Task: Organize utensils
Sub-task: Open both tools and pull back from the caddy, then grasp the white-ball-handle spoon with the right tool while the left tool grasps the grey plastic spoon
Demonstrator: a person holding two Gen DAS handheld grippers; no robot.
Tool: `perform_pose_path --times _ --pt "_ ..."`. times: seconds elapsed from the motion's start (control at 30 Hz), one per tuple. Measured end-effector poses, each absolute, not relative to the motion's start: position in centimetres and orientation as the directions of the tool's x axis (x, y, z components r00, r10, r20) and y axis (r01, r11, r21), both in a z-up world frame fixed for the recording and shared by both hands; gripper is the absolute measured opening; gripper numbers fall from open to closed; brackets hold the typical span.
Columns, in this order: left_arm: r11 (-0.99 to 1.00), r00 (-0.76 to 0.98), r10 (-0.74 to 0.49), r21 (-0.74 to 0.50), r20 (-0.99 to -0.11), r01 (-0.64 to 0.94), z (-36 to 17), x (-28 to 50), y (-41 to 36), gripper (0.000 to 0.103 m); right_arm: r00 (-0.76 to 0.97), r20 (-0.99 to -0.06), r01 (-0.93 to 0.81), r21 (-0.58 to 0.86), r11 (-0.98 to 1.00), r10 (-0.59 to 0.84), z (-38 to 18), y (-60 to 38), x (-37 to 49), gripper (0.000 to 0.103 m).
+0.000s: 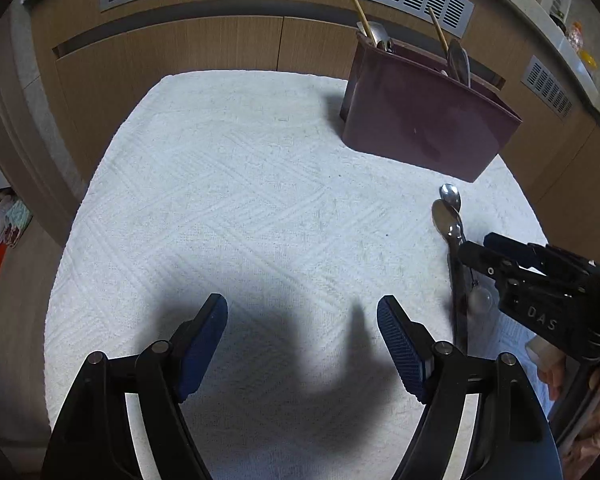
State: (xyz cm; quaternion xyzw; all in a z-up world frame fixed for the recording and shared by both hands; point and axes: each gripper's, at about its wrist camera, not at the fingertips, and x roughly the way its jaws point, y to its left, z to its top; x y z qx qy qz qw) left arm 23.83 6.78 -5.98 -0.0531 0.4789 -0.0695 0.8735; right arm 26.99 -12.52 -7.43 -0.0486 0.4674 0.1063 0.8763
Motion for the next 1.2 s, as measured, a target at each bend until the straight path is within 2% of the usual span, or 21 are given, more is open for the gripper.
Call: perform_pose_path --times 0.17,0.3,0.43,0.57,0.73,0.9,0.93,0.97,1.07,1.1,1.2 --pt "0.980 0.527 -0.195 -0.180 -0.827 0.080 -6.0 23.9 6.5 0.079 0.521 -0.822 -0.307 0.072 0.949 0.230 -6.6 -12.7 24.1 0.037" --pt "0.978 0.519 -0.204 -0.192 -0.830 0.078 -6.1 24.4 6.1 0.080 0.551 -0.797 -0.331 0.063 0.941 0.248 -6.2 -12.8 21.6 0.036" --pt "0.981 0.520 -0.192 -0.174 -0.832 0.084 -5.8 24.3 5.6 0.080 0.556 -0.797 -0.352 0.030 0.935 0.235 -6.8 -11.6 21.4 0.023" --pt "0.984 0.527 -0.180 -0.154 -0.830 0.094 -5.3 23.9 5.4 0.080 0.559 -0.802 -0.353 0.001 0.936 0.212 -7.3 -11.5 21.8 0.019" --pt "0.982 0.528 -0.190 -0.159 -0.828 0.104 -4.9 24.2 4.7 0.080 0.674 -0.713 -0.297 -0.019 0.955 0.196 -2.8 -14.3 21.4 0.018" --pt "0.947 0.500 -0.308 -0.211 -0.810 0.242 -4.0 25.5 1.5 0.080 0.788 -0.589 -0.245 -0.029 0.969 0.182 4.3 -17.5 21.6 0.016" --pt "0.938 0.486 -0.328 -0.217 -0.810 0.272 -4.0 25.9 0.8 0.080 0.796 -0.576 -0.245 -0.025 0.969 0.187 5.2 -17.9 21.8 0.012" --pt "0.927 0.467 -0.347 -0.221 -0.813 0.303 -4.0 26.4 -0.1 0.077 0.801 -0.566 -0.246 -0.020 0.969 0.192 5.8 -18.3 21.9 0.006" --pt "0.895 0.382 -0.371 -0.215 -0.846 0.391 -4.5 28.3 -2.9 0.048 0.811 -0.545 -0.248 0.008 0.969 0.212 7.0 -19.5 22.3 0.006" --pt "0.891 0.358 -0.358 -0.200 -0.862 0.408 -4.8 28.9 -3.7 0.043 0.813 -0.540 -0.247 0.019 0.969 0.218 7.0 -19.9 22.3 0.006" --pt "0.892 0.332 -0.272 -0.107 -0.903 0.439 -5.4 30.8 -5.8 0.042 0.806 -0.545 -0.243 0.048 0.969 0.229 6.2 -21.0 22.3 0.006"
